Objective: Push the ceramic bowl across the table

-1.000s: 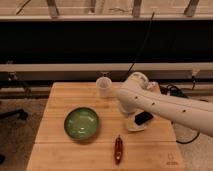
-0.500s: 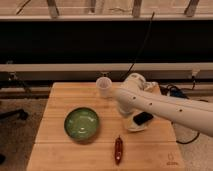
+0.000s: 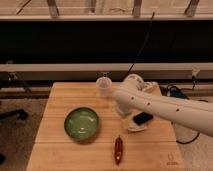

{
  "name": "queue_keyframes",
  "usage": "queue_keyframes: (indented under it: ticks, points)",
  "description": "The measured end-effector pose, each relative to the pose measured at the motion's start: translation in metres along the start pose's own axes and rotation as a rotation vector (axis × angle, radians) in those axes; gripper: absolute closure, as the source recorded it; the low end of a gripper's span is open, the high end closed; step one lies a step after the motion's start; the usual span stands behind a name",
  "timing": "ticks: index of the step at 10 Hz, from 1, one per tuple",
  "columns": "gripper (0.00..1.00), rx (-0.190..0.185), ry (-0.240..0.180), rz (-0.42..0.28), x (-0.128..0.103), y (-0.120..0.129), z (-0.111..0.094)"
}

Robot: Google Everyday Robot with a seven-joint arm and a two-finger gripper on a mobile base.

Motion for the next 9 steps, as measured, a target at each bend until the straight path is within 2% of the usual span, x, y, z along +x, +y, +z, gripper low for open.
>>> queue_keyframes:
  ticks: [9]
  points:
    - [0.2,-0.012,-0.019,-0.026,-0.011,-0.004,0.021]
